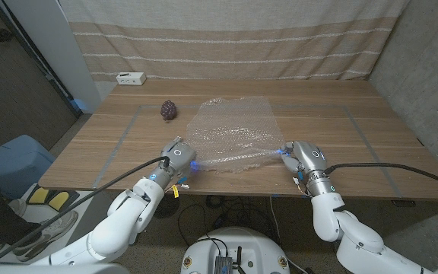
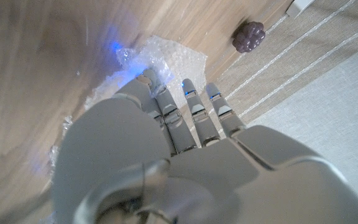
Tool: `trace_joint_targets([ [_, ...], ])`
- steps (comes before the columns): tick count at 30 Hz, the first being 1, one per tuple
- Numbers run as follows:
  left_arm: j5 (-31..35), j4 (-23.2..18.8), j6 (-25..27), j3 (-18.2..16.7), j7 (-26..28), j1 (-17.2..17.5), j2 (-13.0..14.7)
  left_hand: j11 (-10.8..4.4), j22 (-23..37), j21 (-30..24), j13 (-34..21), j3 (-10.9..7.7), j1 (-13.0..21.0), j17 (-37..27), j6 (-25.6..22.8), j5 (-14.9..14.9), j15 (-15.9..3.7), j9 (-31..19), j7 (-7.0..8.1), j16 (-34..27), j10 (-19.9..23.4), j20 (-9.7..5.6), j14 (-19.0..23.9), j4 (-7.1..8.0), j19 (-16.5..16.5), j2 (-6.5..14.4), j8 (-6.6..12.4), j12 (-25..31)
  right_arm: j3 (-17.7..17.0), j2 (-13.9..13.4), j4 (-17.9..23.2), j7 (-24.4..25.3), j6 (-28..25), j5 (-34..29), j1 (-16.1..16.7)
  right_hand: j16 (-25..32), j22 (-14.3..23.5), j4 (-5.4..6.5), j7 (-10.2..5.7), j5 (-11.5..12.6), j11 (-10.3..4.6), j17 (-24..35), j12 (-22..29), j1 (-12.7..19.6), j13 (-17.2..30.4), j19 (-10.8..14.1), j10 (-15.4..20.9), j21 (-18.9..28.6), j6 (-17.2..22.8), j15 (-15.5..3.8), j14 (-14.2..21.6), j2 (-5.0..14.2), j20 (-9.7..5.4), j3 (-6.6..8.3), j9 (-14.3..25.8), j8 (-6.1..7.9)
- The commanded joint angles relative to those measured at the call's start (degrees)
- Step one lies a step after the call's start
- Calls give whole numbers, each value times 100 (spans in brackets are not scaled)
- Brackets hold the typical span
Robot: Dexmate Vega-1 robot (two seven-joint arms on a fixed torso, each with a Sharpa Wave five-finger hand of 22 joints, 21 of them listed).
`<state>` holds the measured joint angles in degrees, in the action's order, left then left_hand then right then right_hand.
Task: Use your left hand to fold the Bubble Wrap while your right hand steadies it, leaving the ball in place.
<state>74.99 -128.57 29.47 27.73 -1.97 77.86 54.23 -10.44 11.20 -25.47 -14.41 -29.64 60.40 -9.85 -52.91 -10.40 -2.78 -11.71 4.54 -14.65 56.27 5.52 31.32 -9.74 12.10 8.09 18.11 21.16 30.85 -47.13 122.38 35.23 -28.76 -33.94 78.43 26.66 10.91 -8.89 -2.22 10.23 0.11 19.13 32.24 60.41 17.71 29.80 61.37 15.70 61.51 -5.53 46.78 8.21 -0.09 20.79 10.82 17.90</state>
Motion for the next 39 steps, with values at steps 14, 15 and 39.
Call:
trace_joint_targets([
  [14, -1818, -1234, -88, -1809, 919, 1373, 512, -64, 16, -57, -137, -14, 89, -14, 20, -43, -658, -47, -103, 36, 92, 47, 221, 49, 35, 114, -37, -28, -759, 118, 477, 1427, 419, -215, 1228, -79, 17, 27, 142, 19, -102, 66, 114, 31, 69, -84, 12, -9, 196, -608, -47, 26, 26, 59, 43, -35],
  [15, -1803, -1251, -88, -1850, 968, 1426, 487, -65, 16, -57, -143, -12, 93, -17, 21, -43, -664, -48, -124, 32, 88, 48, 232, 48, 33, 117, -37, -29, -785, 130, 476, 1481, 439, -243, 1256, -78, 16, 26, 138, 19, -110, 75, 108, 32, 73, -93, -18, -12, 194, -611, -51, 27, 24, 60, 44, -38],
  [39, -3055, -1519, -1252, -3646, 173, 1828, -322, -11, 16, -105, -351, -31, 147, -7, 7, -67, -684, -77, -197, 49, 86, 88, 454, 47, 102, 130, -39, 13, -1165, 218, 525, 1297, 1038, -494, 1048, -169, 12, 54, 98, 13, -137, 149, 137, -10, 106, -179, -101, -41, 158, -633, -166, 40, 48, 81, 65, -80],
])
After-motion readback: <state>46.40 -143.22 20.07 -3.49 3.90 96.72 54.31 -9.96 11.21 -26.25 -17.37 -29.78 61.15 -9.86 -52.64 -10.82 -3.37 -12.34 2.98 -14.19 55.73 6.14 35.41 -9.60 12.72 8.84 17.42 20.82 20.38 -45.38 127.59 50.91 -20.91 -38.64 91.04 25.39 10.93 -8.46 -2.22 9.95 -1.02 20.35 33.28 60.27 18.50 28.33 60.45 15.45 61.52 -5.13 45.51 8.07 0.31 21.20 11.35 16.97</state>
